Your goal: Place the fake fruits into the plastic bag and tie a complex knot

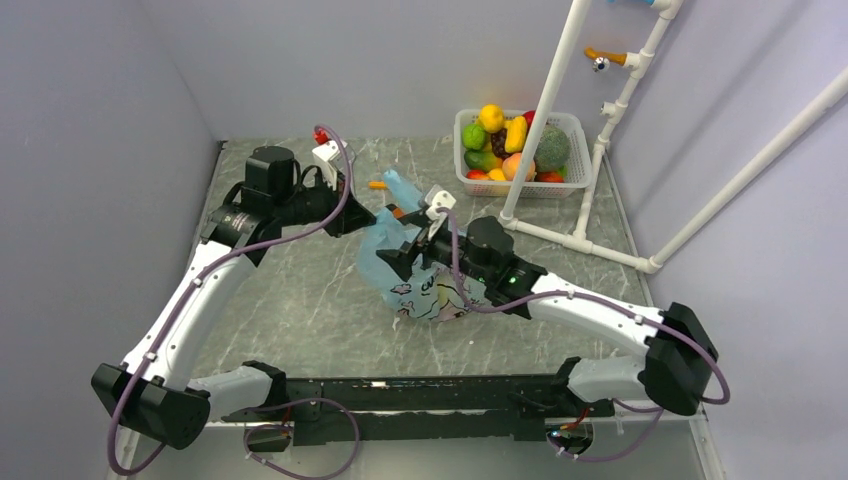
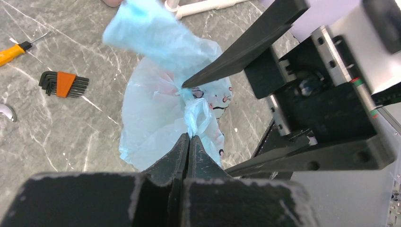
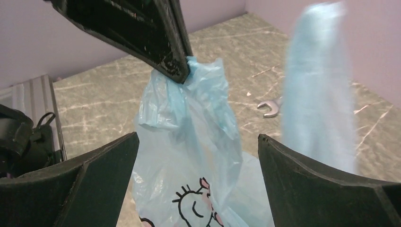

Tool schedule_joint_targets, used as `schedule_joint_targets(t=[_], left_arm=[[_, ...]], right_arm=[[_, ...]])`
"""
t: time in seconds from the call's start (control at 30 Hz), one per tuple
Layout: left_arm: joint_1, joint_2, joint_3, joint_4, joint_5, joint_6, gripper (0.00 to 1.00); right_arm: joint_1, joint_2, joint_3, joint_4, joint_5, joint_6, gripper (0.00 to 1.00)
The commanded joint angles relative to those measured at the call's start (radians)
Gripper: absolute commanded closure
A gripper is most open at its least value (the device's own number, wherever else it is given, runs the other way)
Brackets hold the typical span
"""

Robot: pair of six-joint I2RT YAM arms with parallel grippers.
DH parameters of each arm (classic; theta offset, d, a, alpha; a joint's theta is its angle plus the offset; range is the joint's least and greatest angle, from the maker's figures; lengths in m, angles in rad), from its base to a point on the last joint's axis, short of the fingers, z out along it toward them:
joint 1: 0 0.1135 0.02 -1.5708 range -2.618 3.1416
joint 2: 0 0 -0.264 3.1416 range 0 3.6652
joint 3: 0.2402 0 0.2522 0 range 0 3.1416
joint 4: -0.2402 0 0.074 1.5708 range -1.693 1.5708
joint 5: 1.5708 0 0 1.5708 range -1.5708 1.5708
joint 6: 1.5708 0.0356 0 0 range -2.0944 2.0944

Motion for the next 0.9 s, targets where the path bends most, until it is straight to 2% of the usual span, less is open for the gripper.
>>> schedule_joint_targets(t=[0.0,0.37,0.67,0.77,0.87], left_arm=[[0.003,-0.03,0.008,0.062,0.009,-0.024,1.0],[0.003,-0.027,-0.003,0.102,0.027,-0.087,1.0],[0.014,-0.027,-0.011,0.123,0.04,-0.142,1.0],[0.032,-0.034,-0.003,0.151,0.062,-0.165,1.0],[0.051,-0.042,0.014,0.153,0.073,-0.17,1.0]], right_arm=[[-0.013,-0.067,-0.007,-0.02,-0.024,0.01,0.0],[0.041,0.152,0.12,0.157,0.176,0.08,0.0],[0.09,0.229,0.104,0.231,0.207,0.089,0.01],[0.088,0.253,0.053,0.235,0.221,0.047,0.09],[0.081,0.255,-0.063,0.26,0.198,-0.014,0.25]])
